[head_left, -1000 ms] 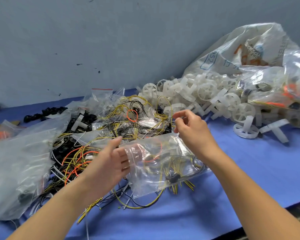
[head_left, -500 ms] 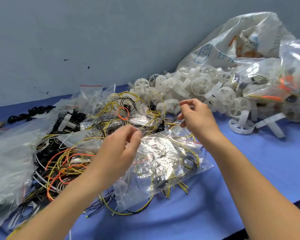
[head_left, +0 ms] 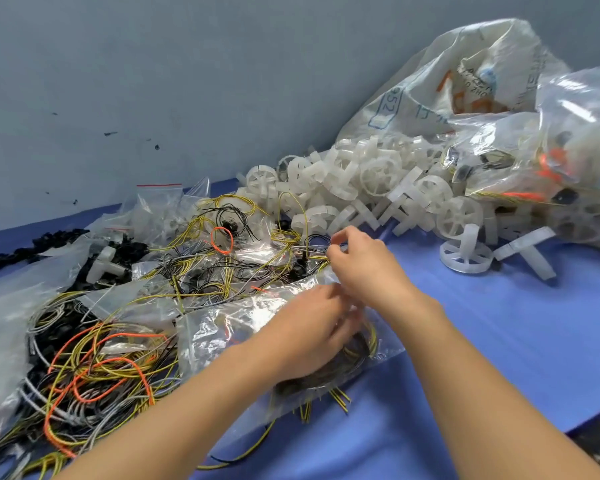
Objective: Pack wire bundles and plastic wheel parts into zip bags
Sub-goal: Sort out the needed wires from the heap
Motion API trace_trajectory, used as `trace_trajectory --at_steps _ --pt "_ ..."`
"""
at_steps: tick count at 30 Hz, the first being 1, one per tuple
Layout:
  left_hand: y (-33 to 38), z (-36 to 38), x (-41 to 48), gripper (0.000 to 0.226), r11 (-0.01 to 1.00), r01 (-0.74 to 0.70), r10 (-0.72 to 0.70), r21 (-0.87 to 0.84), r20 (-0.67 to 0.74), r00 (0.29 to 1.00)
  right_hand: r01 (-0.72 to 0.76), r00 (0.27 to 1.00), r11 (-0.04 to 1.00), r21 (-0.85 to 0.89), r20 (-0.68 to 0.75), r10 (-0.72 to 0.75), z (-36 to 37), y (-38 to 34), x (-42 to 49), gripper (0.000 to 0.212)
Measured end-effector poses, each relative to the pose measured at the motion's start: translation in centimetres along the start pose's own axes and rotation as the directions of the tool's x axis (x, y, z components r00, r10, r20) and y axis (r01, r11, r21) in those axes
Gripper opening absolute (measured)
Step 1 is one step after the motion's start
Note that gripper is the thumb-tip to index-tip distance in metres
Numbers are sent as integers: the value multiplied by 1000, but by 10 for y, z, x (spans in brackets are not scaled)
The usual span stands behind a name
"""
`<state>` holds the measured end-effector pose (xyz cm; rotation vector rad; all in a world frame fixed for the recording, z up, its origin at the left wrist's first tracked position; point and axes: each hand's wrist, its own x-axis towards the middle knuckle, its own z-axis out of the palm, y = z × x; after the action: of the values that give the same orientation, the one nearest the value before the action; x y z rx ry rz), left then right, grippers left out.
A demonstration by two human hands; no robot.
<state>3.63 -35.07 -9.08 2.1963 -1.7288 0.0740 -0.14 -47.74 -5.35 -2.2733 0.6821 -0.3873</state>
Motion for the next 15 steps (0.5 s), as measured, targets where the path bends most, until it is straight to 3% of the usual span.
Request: trace_trajectory --at_steps 2,5,9,11,13,15 --pt "-9 -6 6 19 988 59 -80 -142 -145 986 -21 1000 1000 17 19 21 0 1 6 32" --pt "-28 -14 24 20 962 203 -252 -184 -302 920 -40 999 998 45 34 38 0 4 12 31" --pt "-53 -16 58 25 865 422 -479 -272 -197 856 -45 998 998 48 51 43 1 5 18 35" --pt "-59 -17 73 29 879 433 -466 -201 -159 870 -46 998 997 68 49 42 0 4 21 36" --pt "-61 -17 87 29 911 411 -405 19 -130 905 -50 998 995 83 38 47 -2 3 23 36" --pt "-65 -17 98 28 854 447 -439 268 -92 894 -53 998 995 87 29 51 -3 3 24 36"
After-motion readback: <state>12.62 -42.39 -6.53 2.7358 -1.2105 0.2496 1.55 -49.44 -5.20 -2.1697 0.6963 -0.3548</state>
